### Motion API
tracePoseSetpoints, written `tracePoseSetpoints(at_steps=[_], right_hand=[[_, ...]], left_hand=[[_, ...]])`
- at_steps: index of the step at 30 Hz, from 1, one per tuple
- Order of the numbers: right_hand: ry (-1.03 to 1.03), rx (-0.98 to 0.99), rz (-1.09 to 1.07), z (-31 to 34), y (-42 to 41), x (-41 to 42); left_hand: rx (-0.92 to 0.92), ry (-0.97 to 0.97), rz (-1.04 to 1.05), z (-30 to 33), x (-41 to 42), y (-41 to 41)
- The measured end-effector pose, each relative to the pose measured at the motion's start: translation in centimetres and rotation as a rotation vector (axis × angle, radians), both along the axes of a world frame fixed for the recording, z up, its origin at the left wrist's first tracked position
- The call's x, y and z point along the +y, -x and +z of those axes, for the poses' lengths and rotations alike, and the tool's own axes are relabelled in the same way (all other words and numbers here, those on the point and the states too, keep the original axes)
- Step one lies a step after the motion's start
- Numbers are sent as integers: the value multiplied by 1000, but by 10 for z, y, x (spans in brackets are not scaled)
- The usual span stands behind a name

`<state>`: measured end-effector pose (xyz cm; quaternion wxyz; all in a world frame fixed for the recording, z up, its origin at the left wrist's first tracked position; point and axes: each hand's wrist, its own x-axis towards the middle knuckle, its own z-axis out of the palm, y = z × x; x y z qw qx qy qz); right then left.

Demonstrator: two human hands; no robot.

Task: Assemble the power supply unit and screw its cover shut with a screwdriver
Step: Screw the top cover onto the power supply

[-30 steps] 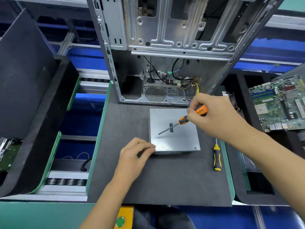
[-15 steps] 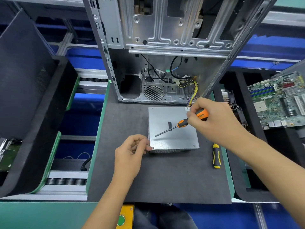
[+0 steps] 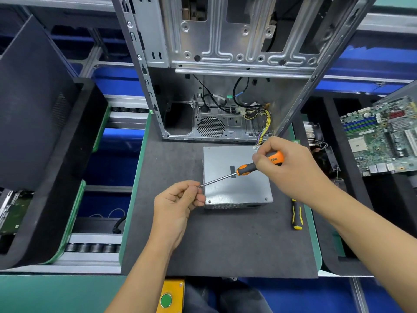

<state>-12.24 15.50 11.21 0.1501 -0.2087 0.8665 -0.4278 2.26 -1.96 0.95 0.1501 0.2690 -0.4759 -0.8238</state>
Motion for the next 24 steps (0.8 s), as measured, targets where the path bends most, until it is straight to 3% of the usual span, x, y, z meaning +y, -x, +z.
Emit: tracePoseSetpoints(at_steps=[14, 24], right_hand=[[-15, 48, 53, 7, -9, -2], [-146, 28, -23, 13, -11, -11]], left_hand=[[-19, -40, 6, -4, -1, 0], [19, -112, 72, -1, -3, 1]])
